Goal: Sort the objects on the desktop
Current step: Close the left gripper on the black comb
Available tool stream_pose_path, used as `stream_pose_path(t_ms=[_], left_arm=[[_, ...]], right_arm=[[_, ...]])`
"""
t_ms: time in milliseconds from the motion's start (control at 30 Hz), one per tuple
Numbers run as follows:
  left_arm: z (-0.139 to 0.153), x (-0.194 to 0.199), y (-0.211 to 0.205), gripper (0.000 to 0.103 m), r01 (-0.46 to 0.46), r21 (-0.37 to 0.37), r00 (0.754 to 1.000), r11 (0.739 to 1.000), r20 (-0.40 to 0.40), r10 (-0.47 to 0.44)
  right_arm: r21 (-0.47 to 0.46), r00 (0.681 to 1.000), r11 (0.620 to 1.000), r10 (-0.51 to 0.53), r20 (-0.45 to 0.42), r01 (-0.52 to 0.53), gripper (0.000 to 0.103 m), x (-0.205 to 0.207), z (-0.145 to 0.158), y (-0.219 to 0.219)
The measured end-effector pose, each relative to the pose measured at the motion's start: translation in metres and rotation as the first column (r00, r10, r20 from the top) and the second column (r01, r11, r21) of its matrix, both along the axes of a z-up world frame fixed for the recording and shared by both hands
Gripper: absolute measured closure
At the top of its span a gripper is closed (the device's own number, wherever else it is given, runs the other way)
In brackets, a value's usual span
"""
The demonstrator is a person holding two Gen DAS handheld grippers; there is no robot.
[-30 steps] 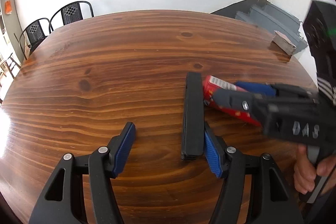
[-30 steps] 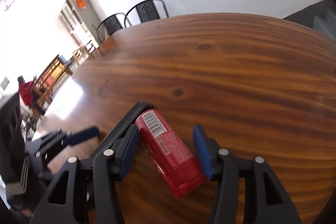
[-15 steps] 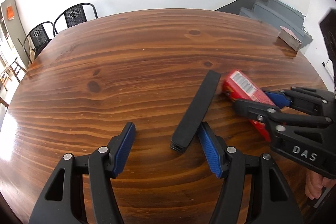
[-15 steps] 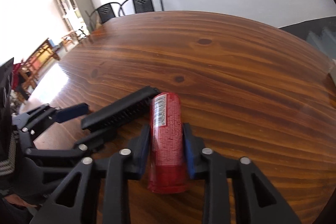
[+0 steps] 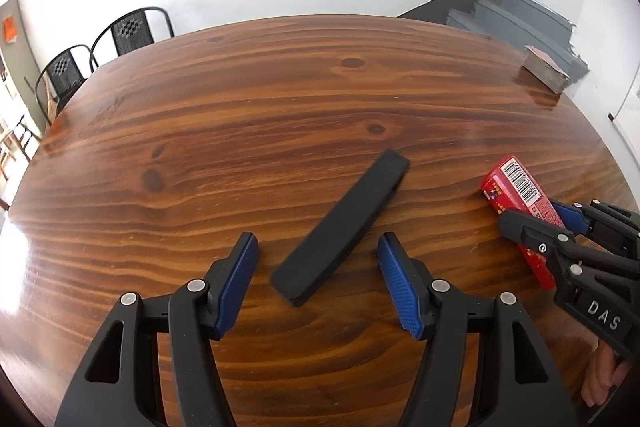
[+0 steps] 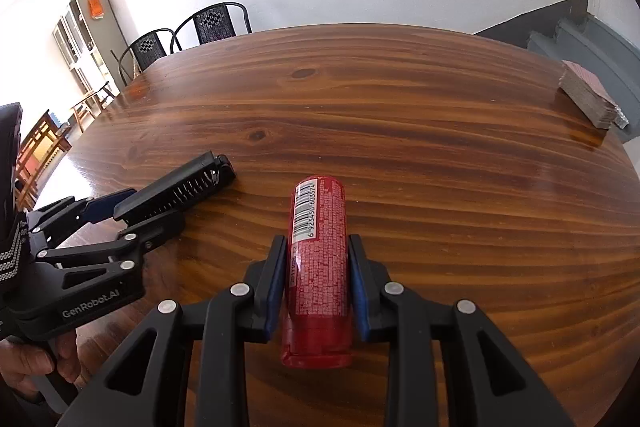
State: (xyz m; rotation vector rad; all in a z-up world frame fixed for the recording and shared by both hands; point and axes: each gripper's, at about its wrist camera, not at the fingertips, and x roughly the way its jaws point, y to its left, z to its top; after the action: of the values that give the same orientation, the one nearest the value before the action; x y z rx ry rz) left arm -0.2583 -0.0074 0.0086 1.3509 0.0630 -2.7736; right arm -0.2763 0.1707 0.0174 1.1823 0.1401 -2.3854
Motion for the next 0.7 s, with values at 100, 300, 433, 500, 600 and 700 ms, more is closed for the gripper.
stream_pose_path(t_ms=[100,300,433,500,600,700], left_arm=[[0.0,-0.001,0.004,0.038,0.019,0.0,1.0,1.0,-0.007,-0.019],[0.003,0.003,0.0,0.085,0.007,0.01,1.0,1.0,-0.01,-0.007],[0.008,0.011,-0.003,0.085,-0.007,0.023,1.0,1.0,-0.02,0.008],[0.014,0.017,-0.005,0.085,-0.018,0.028,0.999,0.999,-0.036,0.019],[0.024,0.03,-0.005,0.086,-0.022,0.039,0.998,0.999,-0.062,0.025],[0.03,0.042,-0.002,0.085,-0.024,0.03,0.996,0.999,-0.079,0.026]], right_arm=[[0.022,1.0,1.0,-0.003,-0.017,0.004,0.071,0.001,-0.002,-0.004],[0.028,0.999,0.999,-0.025,-0.024,0.025,0.071,0.005,-0.004,-0.005],[0.002,0.999,0.999,-0.046,-0.018,0.046,0.071,0.01,-0.003,0.001],[-0.02,0.999,0.999,-0.048,-0.018,0.047,0.071,0.013,0.0,0.002],[-0.051,0.999,0.998,-0.05,-0.019,0.049,0.071,0.021,0.006,0.005],[-0.065,0.998,0.996,-0.056,-0.014,0.055,0.071,0.031,0.007,0.007]])
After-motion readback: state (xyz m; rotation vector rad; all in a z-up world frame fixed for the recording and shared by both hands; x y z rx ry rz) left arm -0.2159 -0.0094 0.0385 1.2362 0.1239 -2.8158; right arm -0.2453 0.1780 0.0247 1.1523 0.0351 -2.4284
